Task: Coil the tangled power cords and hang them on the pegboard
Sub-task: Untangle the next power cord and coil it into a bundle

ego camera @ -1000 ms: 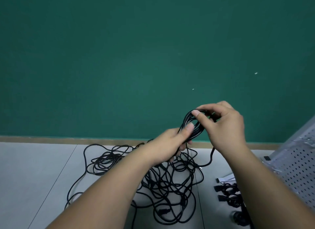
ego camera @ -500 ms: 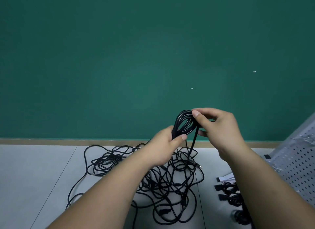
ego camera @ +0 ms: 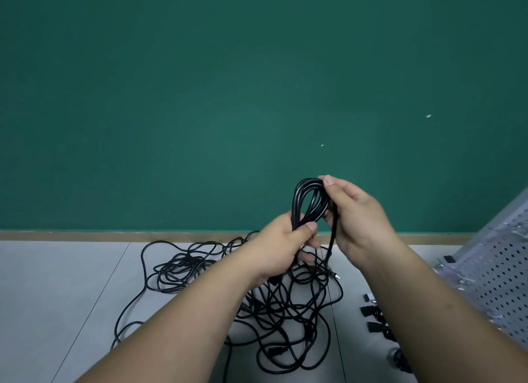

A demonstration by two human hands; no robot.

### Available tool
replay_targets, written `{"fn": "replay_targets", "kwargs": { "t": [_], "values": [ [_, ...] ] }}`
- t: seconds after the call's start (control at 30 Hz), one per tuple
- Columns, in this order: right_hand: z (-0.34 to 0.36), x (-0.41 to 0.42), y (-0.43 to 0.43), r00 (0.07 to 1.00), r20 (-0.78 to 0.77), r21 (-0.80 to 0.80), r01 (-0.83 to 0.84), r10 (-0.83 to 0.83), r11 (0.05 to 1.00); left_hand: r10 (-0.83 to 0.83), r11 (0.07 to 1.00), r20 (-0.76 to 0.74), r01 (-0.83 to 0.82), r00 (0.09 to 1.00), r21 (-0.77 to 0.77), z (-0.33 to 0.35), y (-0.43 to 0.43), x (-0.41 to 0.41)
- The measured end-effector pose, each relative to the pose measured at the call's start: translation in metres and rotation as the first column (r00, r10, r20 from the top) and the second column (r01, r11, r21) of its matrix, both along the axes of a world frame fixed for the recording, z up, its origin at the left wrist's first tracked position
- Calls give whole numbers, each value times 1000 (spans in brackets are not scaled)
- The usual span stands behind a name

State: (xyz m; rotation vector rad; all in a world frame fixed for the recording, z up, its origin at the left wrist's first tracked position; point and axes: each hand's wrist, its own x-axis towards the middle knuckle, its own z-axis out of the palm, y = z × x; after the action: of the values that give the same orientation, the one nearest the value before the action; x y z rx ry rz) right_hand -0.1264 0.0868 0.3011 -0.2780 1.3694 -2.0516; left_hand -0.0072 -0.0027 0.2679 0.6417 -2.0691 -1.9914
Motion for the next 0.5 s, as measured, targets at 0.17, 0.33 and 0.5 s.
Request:
{"fn": "replay_targets", "kwargs": {
  "t": [0.17, 0.33, 0.5],
  "values": [
    [-4, 18, -8, 990, 141, -88, -3, 15, 996, -25, 998, 14, 26, 1000, -48, 0, 0, -1],
    [-6, 11, -6, 997, 8, 48, -81, 81, 996, -81, 996, 19, 81, 997, -27, -1, 0, 1],
    [-7, -3, 2, 950, -239, 224, -144, 198, 964, -33, 999, -53, 31, 998, -43, 2, -12, 1]
  ]
}}
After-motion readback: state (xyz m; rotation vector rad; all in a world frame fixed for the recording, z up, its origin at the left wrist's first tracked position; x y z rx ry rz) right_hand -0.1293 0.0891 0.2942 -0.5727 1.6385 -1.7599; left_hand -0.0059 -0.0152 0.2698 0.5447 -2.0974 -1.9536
